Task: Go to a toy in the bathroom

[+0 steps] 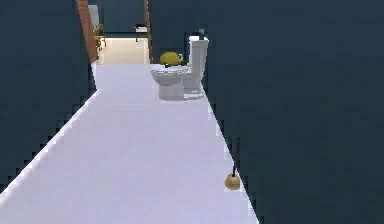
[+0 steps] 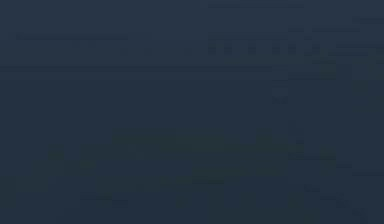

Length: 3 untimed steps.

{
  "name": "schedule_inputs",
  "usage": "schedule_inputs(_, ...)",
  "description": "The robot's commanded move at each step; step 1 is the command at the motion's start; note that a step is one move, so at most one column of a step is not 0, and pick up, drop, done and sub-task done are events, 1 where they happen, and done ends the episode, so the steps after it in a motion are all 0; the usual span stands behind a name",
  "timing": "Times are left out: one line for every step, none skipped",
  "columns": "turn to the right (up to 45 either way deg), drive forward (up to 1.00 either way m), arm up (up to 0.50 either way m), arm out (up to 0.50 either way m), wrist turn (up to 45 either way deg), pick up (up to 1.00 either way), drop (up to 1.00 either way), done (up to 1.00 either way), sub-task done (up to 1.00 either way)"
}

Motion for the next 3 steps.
schedule_inputs(-21.0, 0.00, 0.00, 0.00, 0.0, 0.00, 0.00, 0.00, 0.00)
schedule_inputs(0.0, 1.00, 0.00, 0.00, 0.0, 0.00, 0.00, 0.00, 0.00)
schedule_inputs(0.0, 1.00, 0.00, 0.00, 0.0, 0.00, 0.00, 0.00, 0.00)
